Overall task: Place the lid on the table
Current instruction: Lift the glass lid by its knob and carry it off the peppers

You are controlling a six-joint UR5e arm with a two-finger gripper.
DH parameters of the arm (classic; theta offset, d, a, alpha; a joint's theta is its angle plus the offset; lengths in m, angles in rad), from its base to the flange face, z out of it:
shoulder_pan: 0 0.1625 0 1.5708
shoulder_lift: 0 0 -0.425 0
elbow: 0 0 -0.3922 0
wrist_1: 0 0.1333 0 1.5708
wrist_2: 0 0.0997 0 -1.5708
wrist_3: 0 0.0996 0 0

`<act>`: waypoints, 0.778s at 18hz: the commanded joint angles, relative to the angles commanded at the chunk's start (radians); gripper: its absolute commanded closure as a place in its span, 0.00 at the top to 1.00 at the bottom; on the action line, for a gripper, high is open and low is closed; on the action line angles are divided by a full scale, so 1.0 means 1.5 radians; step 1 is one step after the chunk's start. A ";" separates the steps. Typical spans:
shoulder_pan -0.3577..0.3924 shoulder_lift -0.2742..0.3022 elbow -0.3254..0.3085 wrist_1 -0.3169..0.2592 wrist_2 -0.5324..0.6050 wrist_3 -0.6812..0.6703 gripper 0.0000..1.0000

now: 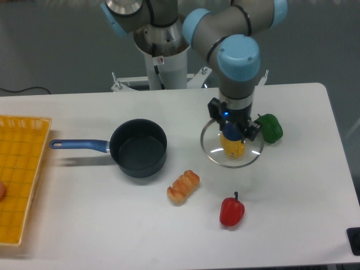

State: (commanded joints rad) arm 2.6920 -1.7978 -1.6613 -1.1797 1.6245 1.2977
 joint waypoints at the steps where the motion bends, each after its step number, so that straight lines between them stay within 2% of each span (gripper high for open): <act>1: 0.006 0.000 -0.002 0.002 -0.001 0.003 0.44; 7: 0.032 0.001 0.000 0.002 0.000 0.028 0.44; 14: 0.043 -0.025 0.007 0.014 0.000 0.025 0.44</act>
State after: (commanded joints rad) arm 2.7566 -1.8346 -1.6506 -1.1583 1.6245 1.3346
